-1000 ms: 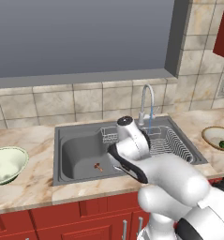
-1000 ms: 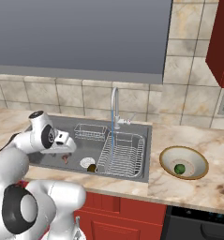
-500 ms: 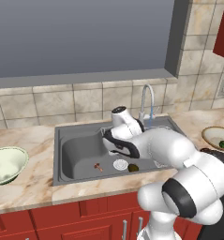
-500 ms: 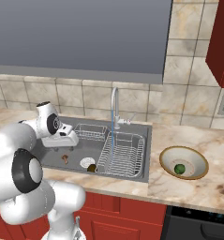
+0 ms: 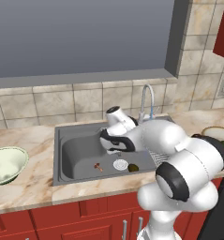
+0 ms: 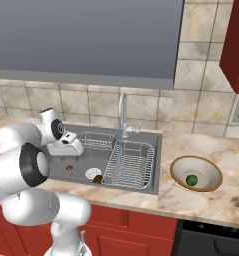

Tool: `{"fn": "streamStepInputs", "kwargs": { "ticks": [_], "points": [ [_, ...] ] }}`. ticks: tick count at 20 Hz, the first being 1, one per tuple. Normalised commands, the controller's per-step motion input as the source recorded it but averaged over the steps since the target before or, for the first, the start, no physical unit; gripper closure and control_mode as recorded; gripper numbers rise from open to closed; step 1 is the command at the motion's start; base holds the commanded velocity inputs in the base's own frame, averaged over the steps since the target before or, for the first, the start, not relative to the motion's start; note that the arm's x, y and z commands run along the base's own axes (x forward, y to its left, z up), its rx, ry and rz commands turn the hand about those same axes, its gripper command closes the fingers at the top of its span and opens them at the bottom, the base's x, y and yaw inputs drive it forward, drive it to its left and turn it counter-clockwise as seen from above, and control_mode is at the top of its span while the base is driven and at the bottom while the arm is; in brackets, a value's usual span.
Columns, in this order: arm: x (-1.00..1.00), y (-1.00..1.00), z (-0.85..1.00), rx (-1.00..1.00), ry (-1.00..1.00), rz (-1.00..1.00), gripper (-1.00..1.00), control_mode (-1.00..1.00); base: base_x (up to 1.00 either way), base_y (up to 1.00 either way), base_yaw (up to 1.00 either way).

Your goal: Pick the avocados from the sink and place them in one bowl. Place the mushroom in the other bowl. Then turn off the sink faucet.

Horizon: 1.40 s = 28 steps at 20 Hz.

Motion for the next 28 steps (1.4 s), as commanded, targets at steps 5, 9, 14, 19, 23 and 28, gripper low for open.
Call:
{"fn": "streamStepInputs", "kwargs": {
  "ticks": [5,9,14,19,23,28],
  "points": [
    [0.03,0.0,-0.18,-0.04,0.0,-0.13,-1.0,-1.0,0.0,0.0,0.0],
    [0.06,0.0,-0.1,-0.01,0.0,-0.1,-1.0,-1.0,0.0,0.0,0.0],
    [0.18,0.0,0.0,0.0,0.0,-0.03,-1.0,-1.0,0.0,0.0,0.0],
    [0.13,0.0,0.0,0.0,0.0,0.0,-1.0,-1.0,0.0,0.0,0.0],
    [0.0,-0.03,-0.05,0.0,0.0,0.0,-1.0,-1.0,0.0,0.0,0.0],
    [0.0,-0.1,-0.06,0.0,0.0,0.0,-1.0,-1.0,0.0,0.0,0.0]
  ]
}}
